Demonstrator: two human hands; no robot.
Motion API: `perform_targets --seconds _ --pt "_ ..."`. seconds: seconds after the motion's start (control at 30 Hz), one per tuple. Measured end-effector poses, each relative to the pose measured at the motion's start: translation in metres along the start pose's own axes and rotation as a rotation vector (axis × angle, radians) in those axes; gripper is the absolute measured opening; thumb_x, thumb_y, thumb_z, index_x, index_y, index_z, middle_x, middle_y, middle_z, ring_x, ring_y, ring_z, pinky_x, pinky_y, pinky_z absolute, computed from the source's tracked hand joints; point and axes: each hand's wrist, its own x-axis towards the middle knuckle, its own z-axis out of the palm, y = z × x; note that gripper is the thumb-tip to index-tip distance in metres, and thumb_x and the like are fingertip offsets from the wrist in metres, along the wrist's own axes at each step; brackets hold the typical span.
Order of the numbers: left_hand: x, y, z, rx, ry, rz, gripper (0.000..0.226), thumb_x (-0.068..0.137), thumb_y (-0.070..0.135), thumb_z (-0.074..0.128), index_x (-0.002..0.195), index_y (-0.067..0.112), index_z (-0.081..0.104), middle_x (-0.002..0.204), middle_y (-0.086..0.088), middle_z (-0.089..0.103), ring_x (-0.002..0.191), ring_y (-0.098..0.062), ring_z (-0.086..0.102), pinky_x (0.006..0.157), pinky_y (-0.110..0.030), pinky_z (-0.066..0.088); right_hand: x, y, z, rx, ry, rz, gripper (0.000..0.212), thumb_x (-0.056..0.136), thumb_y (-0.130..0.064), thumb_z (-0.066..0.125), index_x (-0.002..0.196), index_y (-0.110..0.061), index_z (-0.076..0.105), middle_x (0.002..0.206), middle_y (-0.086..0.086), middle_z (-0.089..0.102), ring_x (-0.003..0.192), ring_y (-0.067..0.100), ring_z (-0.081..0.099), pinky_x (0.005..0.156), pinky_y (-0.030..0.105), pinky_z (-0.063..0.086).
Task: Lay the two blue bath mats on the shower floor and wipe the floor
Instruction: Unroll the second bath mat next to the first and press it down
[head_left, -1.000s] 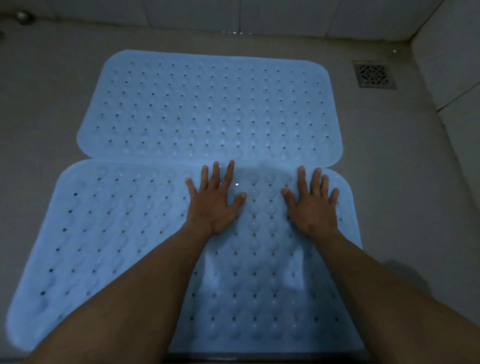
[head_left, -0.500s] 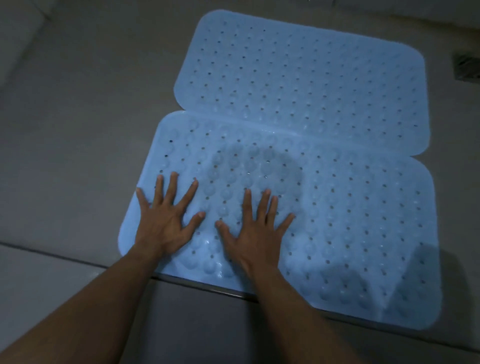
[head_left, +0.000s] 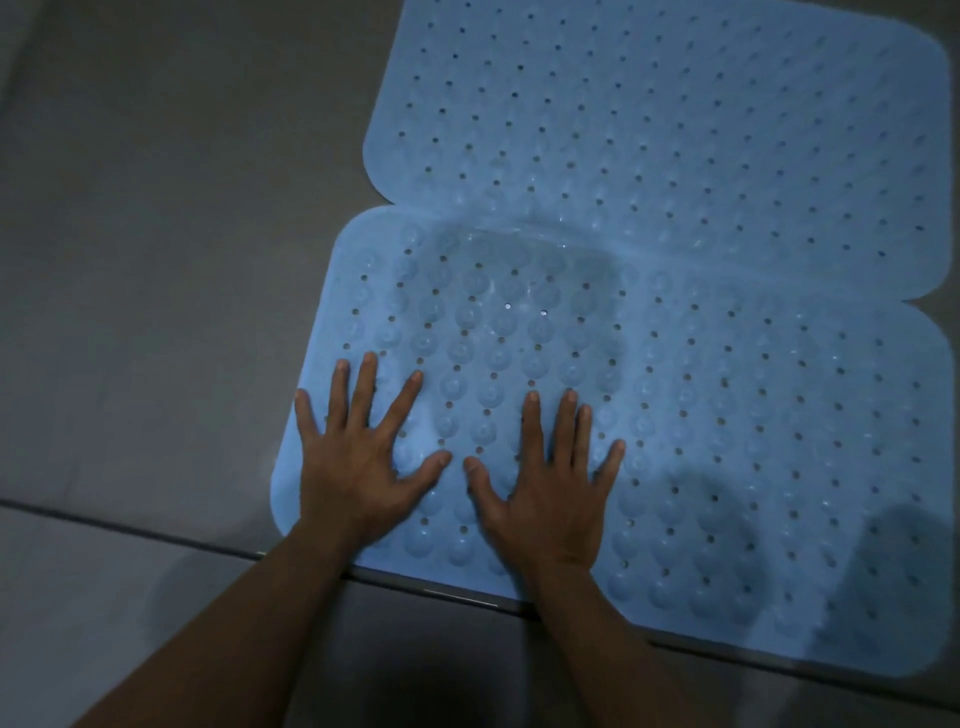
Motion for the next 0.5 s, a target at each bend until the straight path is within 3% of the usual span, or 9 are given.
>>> perform_targets --seconds 0.2,0.3,0.4,0.5 --pt "0.004 0.004 -0.001 0.061 -0.124 -0.049 0.086 0.083 0.081 0.026 0.157 0.041 0.004 0.166 -0.004 -0.007 0.152 -0.028 -0.012 0.115 -0.068 0.002 0.000 0.005 0.000 0.053 0.031 -0.035 0.083 0.091 -0.073 0.030 0.158 -0.027 0.014 0.166 0.010 0.004 0.152 0.029 0.005 0.118 0.062 0.003" --pt "0.007 0.005 -0.006 0.068 -0.190 -0.070 0.085 0.082 0.085 0.017 0.154 0.047 -0.006 0.166 -0.002 -0.014 0.151 -0.027 -0.017 0.115 -0.068 -0.002 0.001 0.007 -0.003 0.130 0.011 -0.042 0.083 0.090 -0.074 0.031 0.158 -0.030 0.014 0.166 0.008 0.003 0.152 0.027 0.003 0.119 0.059 -0.004" --pt "0.008 0.017 -0.015 0.038 -0.238 -0.134 0.083 0.083 0.082 0.022 0.152 0.049 -0.009 0.165 0.000 -0.017 0.151 -0.028 -0.018 0.113 -0.069 -0.008 0.002 0.029 -0.012 0.223 -0.056 -0.147 0.077 0.093 -0.067 0.028 0.158 -0.030 0.010 0.166 0.005 -0.003 0.153 0.022 -0.004 0.120 0.050 -0.012" --pt "0.000 0.055 -0.017 -0.005 -0.107 -0.117 0.075 0.090 0.071 0.022 0.155 0.044 -0.005 0.166 -0.005 -0.013 0.151 -0.033 -0.014 0.112 -0.071 -0.007 0.001 0.069 -0.031 0.502 -0.053 -0.246 0.065 0.099 -0.053 0.034 0.156 -0.025 0.021 0.166 0.004 0.009 0.152 0.016 0.007 0.123 0.033 0.001"
